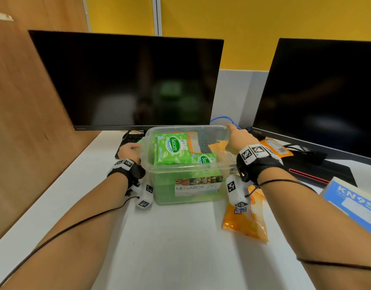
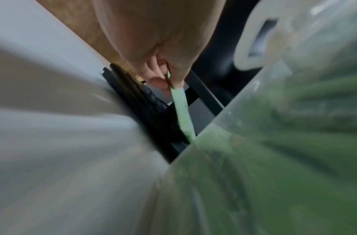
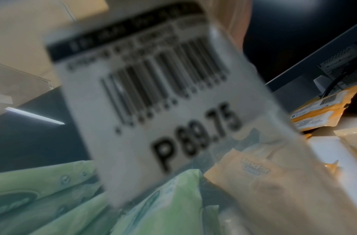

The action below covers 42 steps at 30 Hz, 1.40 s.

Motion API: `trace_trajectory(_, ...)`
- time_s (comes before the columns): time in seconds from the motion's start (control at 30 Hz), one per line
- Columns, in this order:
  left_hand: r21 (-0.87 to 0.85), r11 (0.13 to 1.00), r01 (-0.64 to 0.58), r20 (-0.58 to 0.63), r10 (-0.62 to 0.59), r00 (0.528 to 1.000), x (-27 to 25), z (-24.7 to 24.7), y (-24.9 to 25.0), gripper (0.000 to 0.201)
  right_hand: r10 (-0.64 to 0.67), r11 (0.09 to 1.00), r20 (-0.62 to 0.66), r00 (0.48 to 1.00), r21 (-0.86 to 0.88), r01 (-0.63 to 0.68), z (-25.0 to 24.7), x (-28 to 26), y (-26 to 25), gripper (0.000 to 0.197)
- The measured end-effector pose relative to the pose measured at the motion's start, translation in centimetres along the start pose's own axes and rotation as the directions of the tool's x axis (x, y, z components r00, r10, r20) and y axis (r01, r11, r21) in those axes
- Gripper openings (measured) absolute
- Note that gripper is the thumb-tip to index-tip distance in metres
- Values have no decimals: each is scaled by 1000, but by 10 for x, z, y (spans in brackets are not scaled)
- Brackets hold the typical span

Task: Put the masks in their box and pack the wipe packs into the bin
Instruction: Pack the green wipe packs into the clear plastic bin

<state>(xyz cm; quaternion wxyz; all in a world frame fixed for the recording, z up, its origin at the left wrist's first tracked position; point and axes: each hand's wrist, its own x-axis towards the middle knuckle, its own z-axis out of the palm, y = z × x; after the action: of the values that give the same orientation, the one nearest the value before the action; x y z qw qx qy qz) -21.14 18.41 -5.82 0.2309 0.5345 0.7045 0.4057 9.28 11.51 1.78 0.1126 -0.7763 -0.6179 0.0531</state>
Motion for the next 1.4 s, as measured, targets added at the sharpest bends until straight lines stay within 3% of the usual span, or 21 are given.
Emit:
trace_trajectory(0.1,-75,991,-109,-154,97,983,1,-20,14,24,18,1000,-17,1000,-8,-18,-1,-2,-3,57)
trace_trajectory(0.2,-43,959,-281,-296,257,920,2,-50,37,26,-22,999,-151,988,36,28,-6,-9,-7,55)
trace_trajectory(0.3,-43,893,-448,-414,392,822,-14,-84,71,29,-111,963,-389,915,186,195,-9,-22,-8,53)
trace_trajectory(0.4,-60,756,-652,-475,553,684,-42,-107,110,32,-128,797,-442,888,487,357,-16,-43,-16,54)
trace_trajectory(0.47,-62,700,-711,-463,611,642,-59,-106,136,34,-157,630,-376,913,674,386,-18,-60,-28,57)
trace_trajectory(0.57,-124,630,-767,-376,685,624,-89,-83,165,36,-182,453,-306,935,818,355,-14,-76,-48,69)
trace_trajectory(0.63,-177,584,-792,-258,749,610,-106,-62,172,36,-159,407,-380,911,816,411,-11,-81,-53,73)
trace_trajectory(0.67,-202,572,-795,-200,770,605,-111,-52,174,35,-146,432,-414,898,790,435,-11,-80,-52,72)
trace_trajectory(0.8,-233,569,-788,-105,791,602,-116,-32,177,33,-42,542,-336,941,783,304,-10,-68,-47,40)
trace_trajectory(0.83,-223,581,-783,-96,786,611,-116,-30,178,33,-18,564,-314,949,781,269,-6,-63,-45,40)
trace_trajectory(0.9,-161,657,-736,-30,742,669,-115,-29,176,33,16,572,-299,954,785,237,-3,-56,-40,34)
trace_trajectory(0.97,-36,761,-648,77,649,757,-108,-28,167,40,90,558,-252,963,814,161,-9,-60,-41,21)
trace_trajectory(1.03,164,813,-559,252,514,820,-103,-26,153,47,148,664,-189,971,747,44,-12,-64,-42,33)
trace_trajectory(1.13,461,705,-539,499,296,815,-109,-15,126,51,88,890,-43,995,452,-59,-14,-77,-51,38)
trace_trajectory(1.2,513,678,-526,501,261,825,-120,-8,111,49,64,965,20,998,253,-67,-16,-87,-58,31)
trace_trajectory(1.27,526,667,-528,453,306,838,-126,-6,105,48,71,988,27,997,136,-74,-19,-93,-61,33)
trace_trajectory(1.33,539,664,-519,428,315,847,-127,-7,105,50,107,988,60,992,107,-113,-16,-89,-62,47)
trace_trajectory(1.4,544,669,-507,424,302,854,-127,-6,106,50,85,990,193,977,94,-105,-16,-88,-64,52)
